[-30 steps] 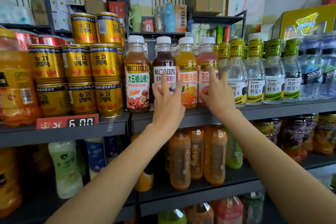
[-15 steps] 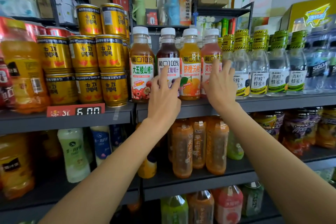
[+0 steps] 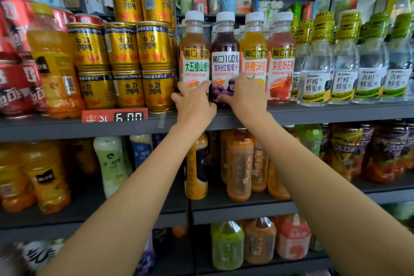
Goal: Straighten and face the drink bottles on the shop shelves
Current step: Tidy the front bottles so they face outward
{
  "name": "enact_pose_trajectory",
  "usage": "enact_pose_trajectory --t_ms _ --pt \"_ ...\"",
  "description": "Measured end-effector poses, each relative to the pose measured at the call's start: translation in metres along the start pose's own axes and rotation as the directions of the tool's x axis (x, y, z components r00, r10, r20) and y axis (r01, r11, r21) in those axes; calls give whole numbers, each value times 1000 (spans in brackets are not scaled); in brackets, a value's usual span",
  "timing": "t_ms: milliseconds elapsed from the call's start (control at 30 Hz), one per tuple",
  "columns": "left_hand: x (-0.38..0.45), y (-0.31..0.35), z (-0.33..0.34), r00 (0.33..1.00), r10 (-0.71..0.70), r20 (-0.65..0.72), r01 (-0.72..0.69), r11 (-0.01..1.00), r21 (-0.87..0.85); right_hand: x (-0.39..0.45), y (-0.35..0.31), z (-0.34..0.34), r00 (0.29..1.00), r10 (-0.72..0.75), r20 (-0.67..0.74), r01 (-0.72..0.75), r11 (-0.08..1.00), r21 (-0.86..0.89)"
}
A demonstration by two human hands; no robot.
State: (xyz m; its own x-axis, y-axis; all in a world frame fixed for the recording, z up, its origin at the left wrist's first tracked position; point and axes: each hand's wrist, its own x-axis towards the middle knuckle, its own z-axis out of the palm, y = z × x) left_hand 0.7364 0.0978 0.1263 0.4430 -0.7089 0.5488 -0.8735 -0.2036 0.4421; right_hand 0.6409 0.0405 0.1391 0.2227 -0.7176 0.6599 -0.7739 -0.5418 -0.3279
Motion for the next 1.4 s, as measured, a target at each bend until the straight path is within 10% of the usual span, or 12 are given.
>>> enact_pose_trajectory --t_ms 700,900,1000,1200,1400 --pt "0 -20 -2 989 148 -10 -148 989 -19 -10 14 -7 997 -78 4 78 997 5" --pt "-43 -26 9 863 351 -364 -408 908 -90 -50 32 -9 945 -80 -316 152 965 212" --pt "-90 -33 50 815 489 -310 -547 826 -135 -83 63 8 919 50 -390 68 957 283" --pt "-122 -40 113 972 233 -16 -228 936 -269 -120 125 37 921 314 -229 -234 918 319" --pt "-115 -20 134 981 -42 189 96 953 -289 -130 168 56 874 458 161 -484 849 214"
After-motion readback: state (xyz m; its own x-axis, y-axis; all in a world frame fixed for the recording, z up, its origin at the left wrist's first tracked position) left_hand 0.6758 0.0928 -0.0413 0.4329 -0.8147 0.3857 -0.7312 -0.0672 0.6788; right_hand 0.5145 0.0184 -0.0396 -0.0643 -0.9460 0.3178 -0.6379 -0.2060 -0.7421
